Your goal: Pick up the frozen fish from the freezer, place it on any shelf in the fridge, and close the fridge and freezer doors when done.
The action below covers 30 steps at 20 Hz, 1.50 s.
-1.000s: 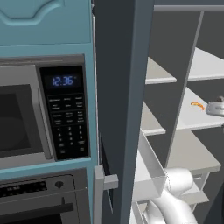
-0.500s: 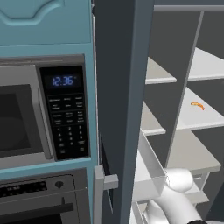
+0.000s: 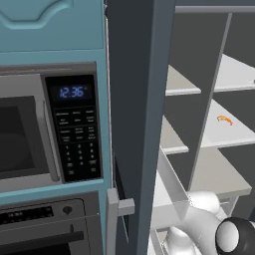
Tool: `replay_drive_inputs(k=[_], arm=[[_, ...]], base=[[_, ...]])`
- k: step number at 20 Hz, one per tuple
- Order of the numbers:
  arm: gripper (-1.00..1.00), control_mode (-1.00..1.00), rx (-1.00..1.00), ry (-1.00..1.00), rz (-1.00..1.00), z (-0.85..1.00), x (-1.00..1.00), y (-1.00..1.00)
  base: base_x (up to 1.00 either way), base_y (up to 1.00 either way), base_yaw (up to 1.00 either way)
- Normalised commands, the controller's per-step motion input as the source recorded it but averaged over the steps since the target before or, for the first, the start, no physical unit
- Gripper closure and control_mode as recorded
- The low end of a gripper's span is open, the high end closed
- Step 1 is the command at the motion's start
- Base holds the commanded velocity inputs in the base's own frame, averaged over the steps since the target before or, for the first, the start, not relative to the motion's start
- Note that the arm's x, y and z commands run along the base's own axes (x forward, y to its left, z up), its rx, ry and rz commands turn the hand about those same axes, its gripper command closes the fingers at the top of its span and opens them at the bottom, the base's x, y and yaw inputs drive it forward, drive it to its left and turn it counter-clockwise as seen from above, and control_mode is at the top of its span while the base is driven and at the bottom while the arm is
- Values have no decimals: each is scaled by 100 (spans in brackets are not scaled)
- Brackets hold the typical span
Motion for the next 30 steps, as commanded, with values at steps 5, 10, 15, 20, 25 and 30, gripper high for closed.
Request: replay_drive_inputs(k=[5, 10, 15, 20, 25, 30], arm=[[100, -100, 1, 15, 0, 0, 100, -27], [100, -100, 0, 8, 2, -14, 100, -60], [100, -100, 0, 0, 10, -25, 97, -68], [-100, -100, 0, 0, 2, -13, 100, -25], [-100, -100, 0, 0, -2, 0, 30, 10], [-100, -100, -7, -22, 0, 2, -97, 61]], base=[[0, 0, 0], [0, 0, 0], [0, 0, 0], [0, 0, 0], [0, 0, 0], [0, 0, 0]])
